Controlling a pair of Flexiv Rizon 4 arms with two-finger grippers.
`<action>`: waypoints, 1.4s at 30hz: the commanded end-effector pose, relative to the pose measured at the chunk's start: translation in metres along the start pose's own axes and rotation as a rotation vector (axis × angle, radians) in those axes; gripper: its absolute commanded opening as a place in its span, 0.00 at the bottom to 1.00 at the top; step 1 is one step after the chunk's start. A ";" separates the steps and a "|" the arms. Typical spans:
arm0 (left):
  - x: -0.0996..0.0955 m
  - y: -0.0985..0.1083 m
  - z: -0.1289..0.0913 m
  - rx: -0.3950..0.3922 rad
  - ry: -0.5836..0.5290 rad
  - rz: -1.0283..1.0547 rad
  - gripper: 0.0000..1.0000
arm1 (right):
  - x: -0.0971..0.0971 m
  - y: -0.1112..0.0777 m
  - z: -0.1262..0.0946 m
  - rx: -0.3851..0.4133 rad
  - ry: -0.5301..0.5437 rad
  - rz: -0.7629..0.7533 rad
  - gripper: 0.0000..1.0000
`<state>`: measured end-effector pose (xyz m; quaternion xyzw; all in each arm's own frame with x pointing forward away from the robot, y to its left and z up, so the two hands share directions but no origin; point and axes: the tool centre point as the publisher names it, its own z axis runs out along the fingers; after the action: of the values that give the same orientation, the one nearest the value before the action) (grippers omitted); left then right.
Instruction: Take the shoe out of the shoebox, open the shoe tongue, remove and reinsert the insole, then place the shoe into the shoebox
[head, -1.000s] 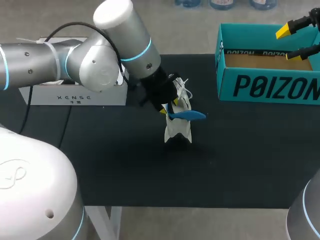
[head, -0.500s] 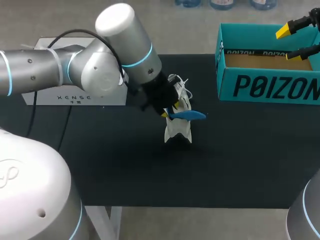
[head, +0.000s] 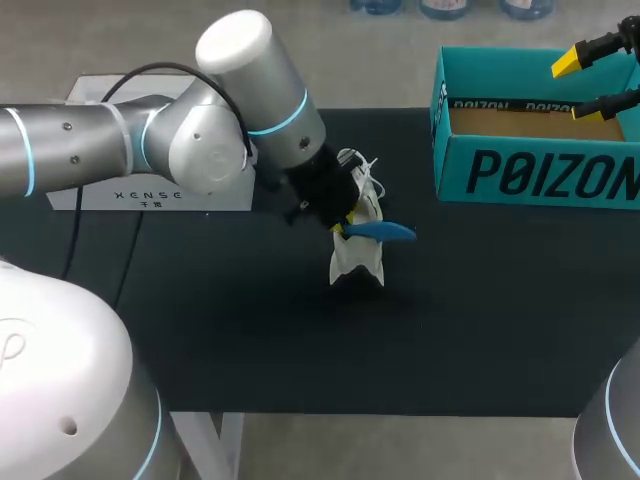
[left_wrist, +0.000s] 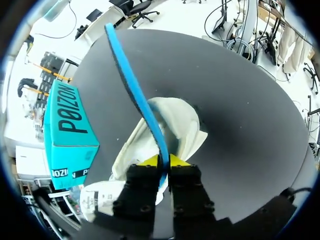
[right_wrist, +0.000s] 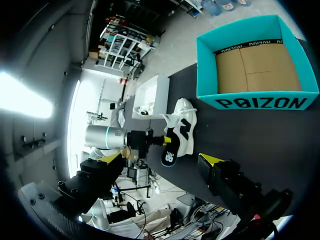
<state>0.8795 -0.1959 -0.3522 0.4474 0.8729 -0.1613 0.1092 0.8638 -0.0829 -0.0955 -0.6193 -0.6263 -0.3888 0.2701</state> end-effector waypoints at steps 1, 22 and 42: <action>-0.002 0.001 0.002 0.012 -0.011 -0.005 0.00 | 0.000 -0.001 0.000 -0.001 -0.002 0.001 1.00; -0.019 -0.003 -0.034 0.170 -0.337 -0.130 0.00 | 0.000 -0.001 0.000 -0.001 -0.002 0.001 1.00; -0.025 -0.050 -0.062 0.237 -0.395 -0.261 0.00 | 0.000 -0.001 0.000 -0.001 -0.002 0.001 1.00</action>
<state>0.8552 -0.2228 -0.2765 0.3010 0.8617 -0.3568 0.1989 0.8638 -0.0829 -0.0955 -0.6193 -0.6263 -0.3888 0.2701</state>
